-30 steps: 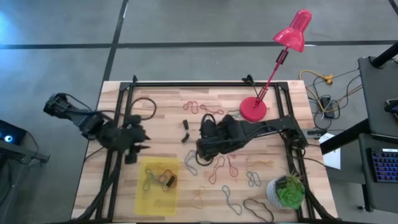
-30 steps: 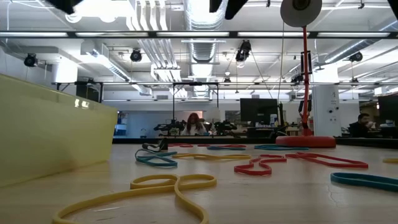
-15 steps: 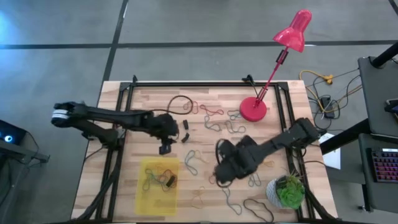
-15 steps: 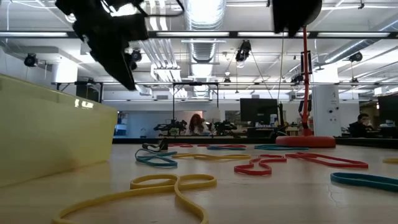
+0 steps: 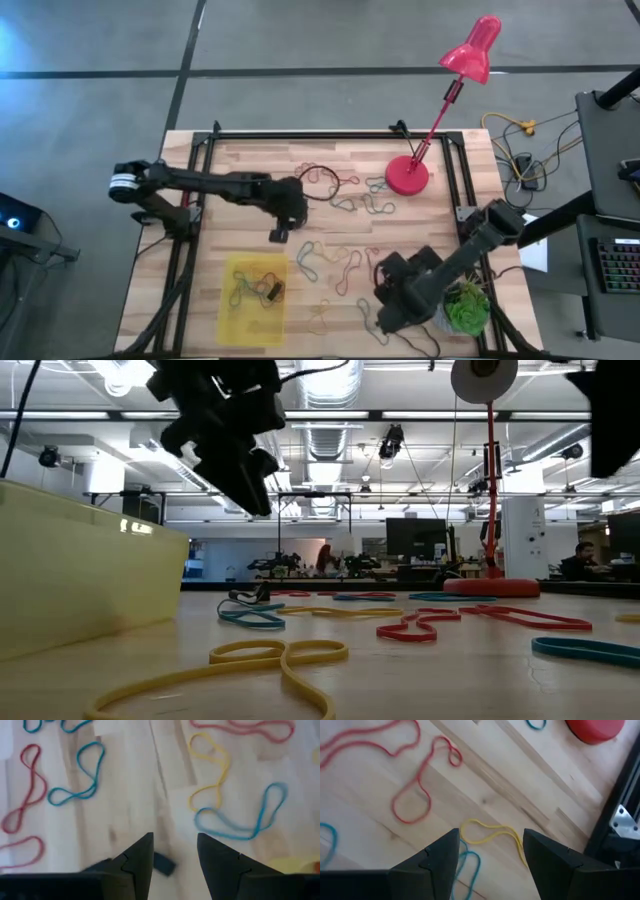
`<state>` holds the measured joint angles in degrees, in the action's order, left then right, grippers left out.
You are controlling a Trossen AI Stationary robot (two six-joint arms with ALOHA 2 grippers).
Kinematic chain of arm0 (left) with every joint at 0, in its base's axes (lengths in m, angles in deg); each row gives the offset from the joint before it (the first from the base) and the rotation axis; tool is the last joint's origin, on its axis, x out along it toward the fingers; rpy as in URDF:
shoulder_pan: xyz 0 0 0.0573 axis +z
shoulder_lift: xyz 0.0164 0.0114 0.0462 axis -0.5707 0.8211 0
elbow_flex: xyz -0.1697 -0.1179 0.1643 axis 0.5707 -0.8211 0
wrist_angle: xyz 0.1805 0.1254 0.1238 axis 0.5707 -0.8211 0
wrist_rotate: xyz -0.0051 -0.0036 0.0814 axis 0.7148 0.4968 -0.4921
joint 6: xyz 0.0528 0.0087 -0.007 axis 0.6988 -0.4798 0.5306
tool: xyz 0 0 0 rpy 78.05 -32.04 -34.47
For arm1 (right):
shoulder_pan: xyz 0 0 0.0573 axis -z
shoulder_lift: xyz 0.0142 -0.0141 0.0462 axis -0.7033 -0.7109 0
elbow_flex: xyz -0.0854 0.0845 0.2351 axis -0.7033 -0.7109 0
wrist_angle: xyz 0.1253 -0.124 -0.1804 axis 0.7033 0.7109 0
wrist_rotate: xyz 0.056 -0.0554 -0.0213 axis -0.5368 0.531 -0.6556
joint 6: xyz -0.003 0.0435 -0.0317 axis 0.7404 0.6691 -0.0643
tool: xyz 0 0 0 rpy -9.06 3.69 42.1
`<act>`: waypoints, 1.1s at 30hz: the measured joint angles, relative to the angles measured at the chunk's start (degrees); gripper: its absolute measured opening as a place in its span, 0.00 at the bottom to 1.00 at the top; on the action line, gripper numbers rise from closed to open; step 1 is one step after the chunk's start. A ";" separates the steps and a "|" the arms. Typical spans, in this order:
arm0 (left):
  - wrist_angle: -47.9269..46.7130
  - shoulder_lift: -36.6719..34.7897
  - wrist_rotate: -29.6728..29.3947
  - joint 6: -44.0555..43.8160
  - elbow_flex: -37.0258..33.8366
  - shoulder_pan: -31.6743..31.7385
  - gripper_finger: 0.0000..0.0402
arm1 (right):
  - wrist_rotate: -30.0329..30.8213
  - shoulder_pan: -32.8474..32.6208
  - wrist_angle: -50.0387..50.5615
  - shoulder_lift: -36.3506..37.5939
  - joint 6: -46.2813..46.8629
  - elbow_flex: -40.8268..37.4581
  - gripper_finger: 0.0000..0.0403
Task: Pick and place rubber bands into bin
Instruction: Put the black rubber band into the bin
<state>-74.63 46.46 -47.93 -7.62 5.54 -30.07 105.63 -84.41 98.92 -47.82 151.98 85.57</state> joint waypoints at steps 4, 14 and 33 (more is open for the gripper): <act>-0.97 3.34 3.91 5.36 1.51 5.72 0.34 | -0.05 -1.81 -0.64 0.01 2.96 -3.15 0.51; -6.55 13.60 12.68 19.43 7.53 10.03 0.34 | -2.13 -4.15 -1.48 0.01 6.50 -6.23 0.51; -14.81 20.72 11.93 28.07 11.16 10.31 0.34 | -2.93 -5.05 -1.97 0.01 6.56 -6.27 0.51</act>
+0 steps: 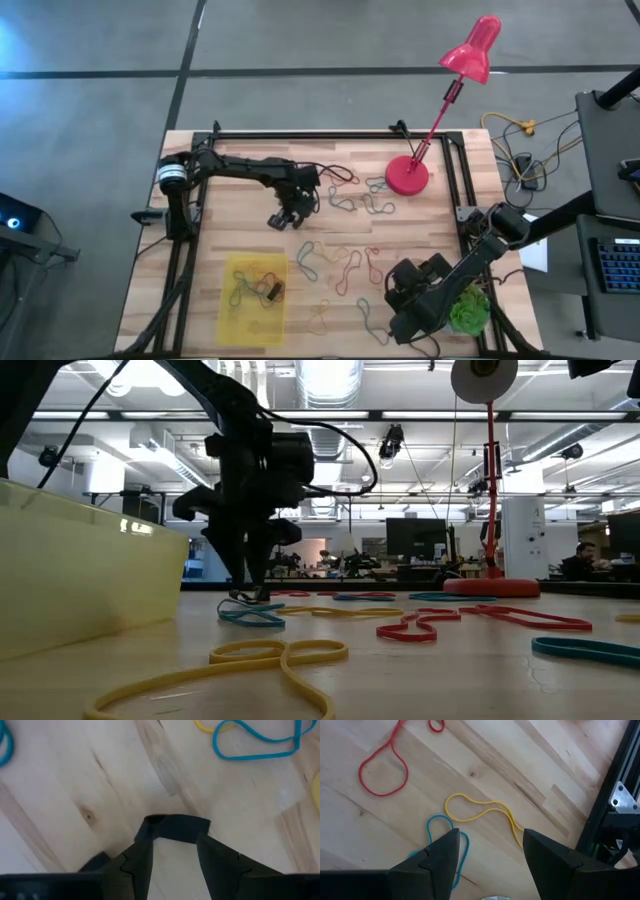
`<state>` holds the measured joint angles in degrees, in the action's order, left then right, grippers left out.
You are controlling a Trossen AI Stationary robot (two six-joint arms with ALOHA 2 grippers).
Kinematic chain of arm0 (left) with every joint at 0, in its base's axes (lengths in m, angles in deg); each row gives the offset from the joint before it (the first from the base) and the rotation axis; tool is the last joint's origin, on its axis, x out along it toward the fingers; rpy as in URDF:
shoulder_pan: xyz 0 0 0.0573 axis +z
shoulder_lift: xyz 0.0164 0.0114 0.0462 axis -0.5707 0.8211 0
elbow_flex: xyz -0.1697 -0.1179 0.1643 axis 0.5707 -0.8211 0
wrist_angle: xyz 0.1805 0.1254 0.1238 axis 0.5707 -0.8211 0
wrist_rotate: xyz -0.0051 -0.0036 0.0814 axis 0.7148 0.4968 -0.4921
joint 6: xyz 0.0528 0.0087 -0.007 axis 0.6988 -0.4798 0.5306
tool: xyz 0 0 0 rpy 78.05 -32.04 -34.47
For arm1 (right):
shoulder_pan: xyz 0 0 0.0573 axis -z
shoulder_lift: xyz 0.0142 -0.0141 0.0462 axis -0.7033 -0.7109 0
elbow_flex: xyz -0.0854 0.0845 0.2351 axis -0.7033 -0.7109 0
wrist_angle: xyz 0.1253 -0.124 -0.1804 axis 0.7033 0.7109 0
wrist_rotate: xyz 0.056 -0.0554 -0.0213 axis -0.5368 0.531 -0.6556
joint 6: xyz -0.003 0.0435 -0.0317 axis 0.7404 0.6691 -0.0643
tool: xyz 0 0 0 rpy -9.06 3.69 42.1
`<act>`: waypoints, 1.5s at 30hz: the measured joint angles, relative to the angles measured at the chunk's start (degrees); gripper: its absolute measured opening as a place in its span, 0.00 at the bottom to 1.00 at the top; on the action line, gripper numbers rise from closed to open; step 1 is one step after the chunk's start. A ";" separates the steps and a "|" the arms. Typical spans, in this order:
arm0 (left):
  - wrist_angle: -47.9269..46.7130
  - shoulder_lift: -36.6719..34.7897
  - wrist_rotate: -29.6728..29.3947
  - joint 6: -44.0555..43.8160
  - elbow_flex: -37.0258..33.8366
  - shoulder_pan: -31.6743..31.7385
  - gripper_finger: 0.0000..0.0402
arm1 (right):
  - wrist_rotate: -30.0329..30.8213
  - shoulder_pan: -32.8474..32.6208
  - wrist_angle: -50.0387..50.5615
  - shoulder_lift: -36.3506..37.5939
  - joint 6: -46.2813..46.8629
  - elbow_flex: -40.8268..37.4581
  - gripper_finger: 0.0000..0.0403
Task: Pick and place rubber bands into bin
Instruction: Put the black rubber band into the bin
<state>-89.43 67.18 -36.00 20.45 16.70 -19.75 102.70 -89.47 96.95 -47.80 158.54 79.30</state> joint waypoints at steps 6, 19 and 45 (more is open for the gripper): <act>2.38 0.04 -0.43 -0.03 0.23 0.00 0.34 | -0.09 0.00 -0.01 0.00 0.00 0.00 0.51; 3.69 0.07 -1.82 -0.02 -0.45 0.00 0.34 | -0.11 0.00 -0.04 0.00 -0.02 0.00 0.51; 9.59 0.07 -1.54 -0.71 -2.97 -0.10 0.01 | -0.51 0.00 0.01 0.00 -0.20 0.00 0.51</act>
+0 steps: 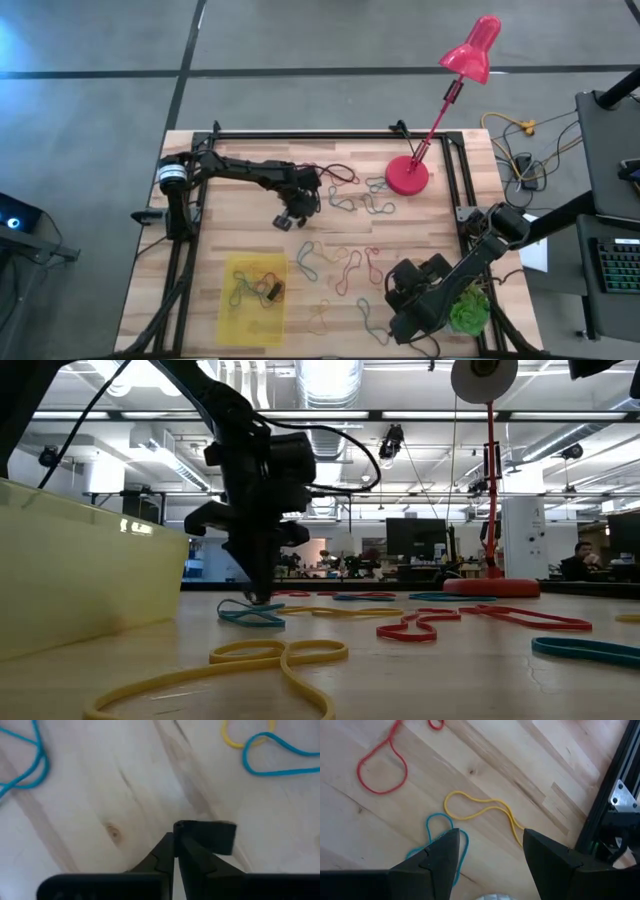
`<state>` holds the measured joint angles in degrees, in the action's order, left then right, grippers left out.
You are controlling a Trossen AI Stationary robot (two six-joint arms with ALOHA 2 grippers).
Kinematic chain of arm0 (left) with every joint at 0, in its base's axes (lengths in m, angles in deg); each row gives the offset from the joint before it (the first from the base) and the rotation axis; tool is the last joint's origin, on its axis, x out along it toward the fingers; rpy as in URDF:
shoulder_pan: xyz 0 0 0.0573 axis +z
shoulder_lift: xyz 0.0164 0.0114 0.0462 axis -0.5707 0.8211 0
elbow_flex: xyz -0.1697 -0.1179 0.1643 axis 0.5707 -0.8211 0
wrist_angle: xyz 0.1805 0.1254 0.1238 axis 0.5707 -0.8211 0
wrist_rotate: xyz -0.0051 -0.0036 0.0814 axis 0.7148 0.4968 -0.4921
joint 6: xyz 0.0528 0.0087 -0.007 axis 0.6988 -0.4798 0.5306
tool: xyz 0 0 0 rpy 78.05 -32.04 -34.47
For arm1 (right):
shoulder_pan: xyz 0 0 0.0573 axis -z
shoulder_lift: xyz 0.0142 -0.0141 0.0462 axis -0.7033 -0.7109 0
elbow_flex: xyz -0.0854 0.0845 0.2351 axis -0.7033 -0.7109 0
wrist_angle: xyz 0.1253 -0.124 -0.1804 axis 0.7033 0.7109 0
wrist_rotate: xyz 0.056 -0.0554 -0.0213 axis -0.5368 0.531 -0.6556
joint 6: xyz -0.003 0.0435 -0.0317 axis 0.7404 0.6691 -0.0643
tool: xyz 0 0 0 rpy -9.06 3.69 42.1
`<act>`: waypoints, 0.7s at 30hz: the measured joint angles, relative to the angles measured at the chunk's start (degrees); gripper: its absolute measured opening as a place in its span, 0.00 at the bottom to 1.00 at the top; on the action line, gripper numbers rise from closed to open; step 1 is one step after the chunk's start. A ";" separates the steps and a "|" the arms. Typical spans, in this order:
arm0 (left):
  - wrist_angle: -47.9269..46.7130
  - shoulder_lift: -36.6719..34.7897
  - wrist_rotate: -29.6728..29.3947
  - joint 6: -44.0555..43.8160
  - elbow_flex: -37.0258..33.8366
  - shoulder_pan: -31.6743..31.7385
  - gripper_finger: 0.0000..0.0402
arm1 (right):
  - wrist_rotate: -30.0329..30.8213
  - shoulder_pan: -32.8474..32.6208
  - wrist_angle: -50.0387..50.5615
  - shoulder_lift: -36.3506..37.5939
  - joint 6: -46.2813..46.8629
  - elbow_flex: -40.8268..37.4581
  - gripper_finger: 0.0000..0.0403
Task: Pick and place rubber bands into bin
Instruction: Put the black rubber band into the bin
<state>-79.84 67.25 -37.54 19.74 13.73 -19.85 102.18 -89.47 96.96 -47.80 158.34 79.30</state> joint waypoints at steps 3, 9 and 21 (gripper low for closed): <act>0.51 0.00 -0.66 -0.90 0.00 0.01 0.01 | -0.88 0.00 0.00 0.00 0.00 0.00 0.51; -5.51 -1.87 -1.92 -5.17 1.54 -0.06 0.00 | -1.28 -0.07 -0.02 0.00 -0.02 0.00 0.51; -24.85 -26.11 -1.21 -27.23 5.96 -9.58 0.00 | 4.57 0.88 -0.72 -0.02 0.00 -0.31 0.51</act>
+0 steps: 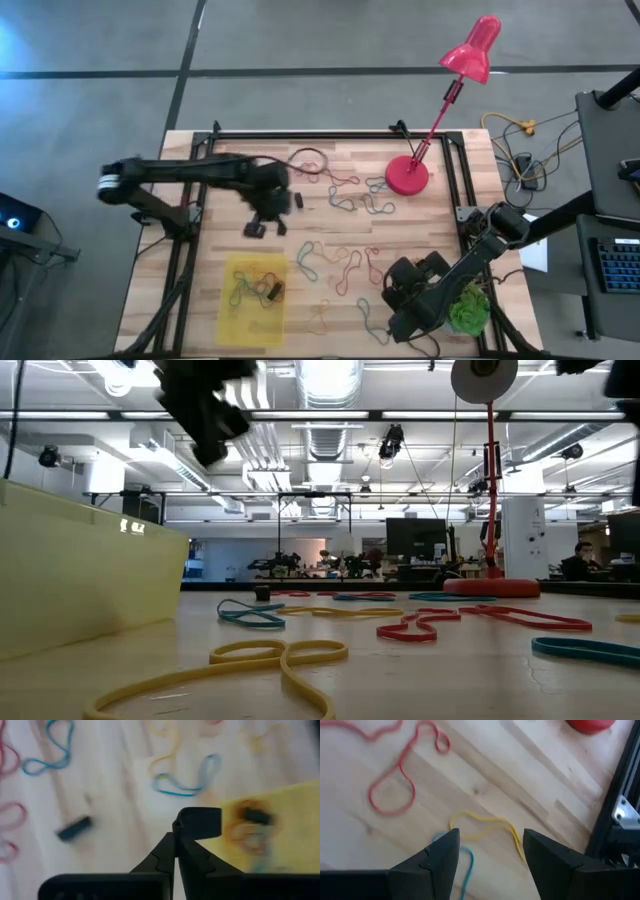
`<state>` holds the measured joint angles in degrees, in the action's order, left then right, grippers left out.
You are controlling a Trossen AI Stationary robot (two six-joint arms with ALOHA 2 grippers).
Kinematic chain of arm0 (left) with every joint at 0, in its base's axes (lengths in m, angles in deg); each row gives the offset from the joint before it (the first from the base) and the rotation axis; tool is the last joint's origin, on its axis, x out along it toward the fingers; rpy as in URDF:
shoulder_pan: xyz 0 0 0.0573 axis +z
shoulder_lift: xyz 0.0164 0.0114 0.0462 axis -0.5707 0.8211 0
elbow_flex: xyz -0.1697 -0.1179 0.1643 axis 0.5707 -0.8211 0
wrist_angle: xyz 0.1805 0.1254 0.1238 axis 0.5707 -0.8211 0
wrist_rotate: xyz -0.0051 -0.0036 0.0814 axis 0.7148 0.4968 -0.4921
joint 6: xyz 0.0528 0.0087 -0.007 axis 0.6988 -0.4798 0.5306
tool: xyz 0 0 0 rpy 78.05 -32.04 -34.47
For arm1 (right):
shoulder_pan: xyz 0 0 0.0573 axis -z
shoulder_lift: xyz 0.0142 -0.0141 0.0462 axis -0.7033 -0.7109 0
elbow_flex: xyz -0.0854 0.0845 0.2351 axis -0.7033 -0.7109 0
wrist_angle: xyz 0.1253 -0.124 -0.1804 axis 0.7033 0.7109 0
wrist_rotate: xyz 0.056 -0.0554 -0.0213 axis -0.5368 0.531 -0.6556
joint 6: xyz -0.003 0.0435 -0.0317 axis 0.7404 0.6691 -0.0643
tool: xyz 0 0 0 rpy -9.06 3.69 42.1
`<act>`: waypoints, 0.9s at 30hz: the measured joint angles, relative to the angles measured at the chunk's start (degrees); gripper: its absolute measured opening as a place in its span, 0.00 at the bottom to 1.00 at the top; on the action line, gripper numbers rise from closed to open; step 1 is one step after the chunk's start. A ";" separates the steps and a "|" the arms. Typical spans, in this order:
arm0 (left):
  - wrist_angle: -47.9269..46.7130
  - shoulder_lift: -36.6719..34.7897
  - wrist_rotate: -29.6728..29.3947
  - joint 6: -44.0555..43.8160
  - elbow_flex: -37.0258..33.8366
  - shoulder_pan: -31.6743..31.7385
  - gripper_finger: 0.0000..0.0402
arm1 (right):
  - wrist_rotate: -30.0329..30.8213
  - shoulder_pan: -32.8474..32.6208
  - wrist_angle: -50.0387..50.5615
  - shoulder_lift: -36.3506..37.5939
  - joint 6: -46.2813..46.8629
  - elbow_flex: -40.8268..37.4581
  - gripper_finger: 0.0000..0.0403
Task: Pick and place rubber bands into bin
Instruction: Put the black rubber band into the bin
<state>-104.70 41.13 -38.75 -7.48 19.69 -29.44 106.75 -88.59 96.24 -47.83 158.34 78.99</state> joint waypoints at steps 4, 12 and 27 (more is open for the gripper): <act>-3.61 -7.68 1.05 -15.23 -2.49 -8.57 0.00 | 3.35 1.96 -1.55 -0.02 -1.98 -0.45 0.51; 1.60 -12.60 -0.94 -40.41 -12.67 -31.74 0.00 | 5.09 8.57 -9.56 -0.02 -15.03 -0.56 0.51; 12.71 -12.16 -4.57 -59.53 -25.61 -40.48 0.25 | 0.85 14.26 -19.17 -0.02 -31.34 1.32 0.51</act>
<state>-91.99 28.98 -43.31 -67.02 -5.92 -69.91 107.60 -74.33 77.07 -47.85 127.00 80.31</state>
